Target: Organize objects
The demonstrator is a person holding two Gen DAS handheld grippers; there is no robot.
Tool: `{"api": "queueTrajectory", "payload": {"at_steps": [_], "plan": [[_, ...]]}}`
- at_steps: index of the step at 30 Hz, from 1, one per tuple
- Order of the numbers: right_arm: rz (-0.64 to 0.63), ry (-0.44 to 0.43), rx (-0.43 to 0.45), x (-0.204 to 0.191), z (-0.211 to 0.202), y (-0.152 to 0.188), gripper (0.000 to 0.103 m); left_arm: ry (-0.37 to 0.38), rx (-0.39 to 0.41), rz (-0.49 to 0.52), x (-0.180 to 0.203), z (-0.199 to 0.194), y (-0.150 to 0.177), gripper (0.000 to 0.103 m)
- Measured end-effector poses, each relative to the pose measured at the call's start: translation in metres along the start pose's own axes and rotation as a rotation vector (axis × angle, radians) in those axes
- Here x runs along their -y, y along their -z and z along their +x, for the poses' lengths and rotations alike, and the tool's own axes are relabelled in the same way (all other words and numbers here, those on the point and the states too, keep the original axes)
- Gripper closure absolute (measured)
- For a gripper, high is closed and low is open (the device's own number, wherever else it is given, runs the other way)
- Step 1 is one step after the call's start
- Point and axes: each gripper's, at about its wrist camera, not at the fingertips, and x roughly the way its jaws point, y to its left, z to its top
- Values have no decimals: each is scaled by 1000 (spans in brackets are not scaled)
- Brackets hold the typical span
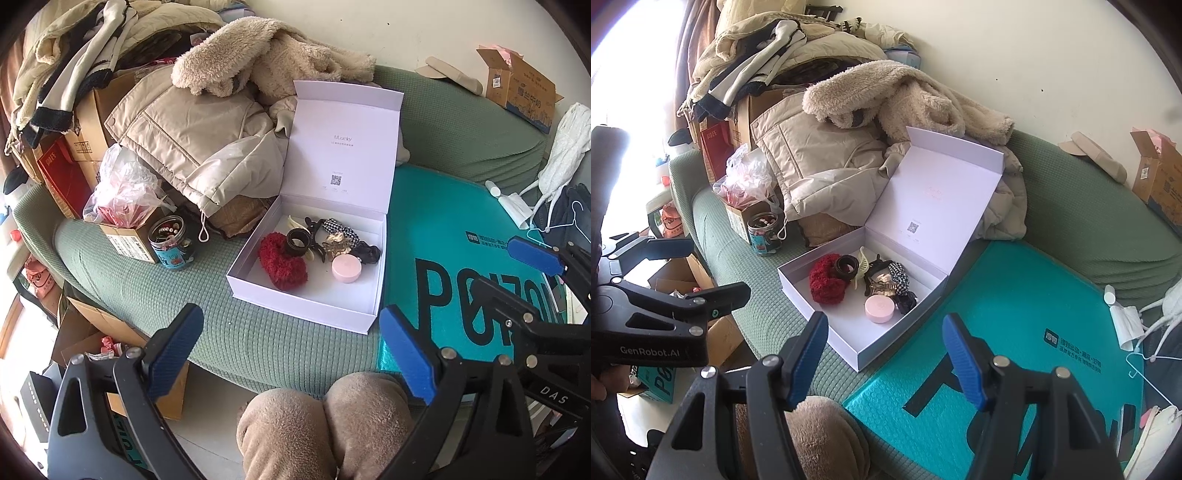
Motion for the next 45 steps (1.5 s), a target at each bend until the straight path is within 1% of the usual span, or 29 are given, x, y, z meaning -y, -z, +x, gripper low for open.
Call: {"api": "queueTrajectory", "payload": {"at_steps": [8, 12, 14, 21, 34, 37, 45], "plan": [[-2, -1, -2, -1, -1, 1, 37, 8, 2, 13, 2, -5, 1, 7], [0, 1, -2, 0, -2, 1, 37, 4, 9, 36, 8, -7, 0, 7], [1, 2, -3, 0, -2, 2, 37, 20, 1, 33, 8, -5, 0, 7], [3, 11, -9, 3, -3, 3, 37, 24, -21, 18, 7, 1, 3, 7], [8, 16, -14, 4, -3, 6, 37, 33, -31, 20, 9, 2, 6, 7], [11, 15, -16, 5, -2, 8, 37, 47, -35, 20, 9, 2, 7, 7], [12, 5, -22, 5, -1, 11, 37, 42, -40, 18, 11, 4, 7, 7]]}}
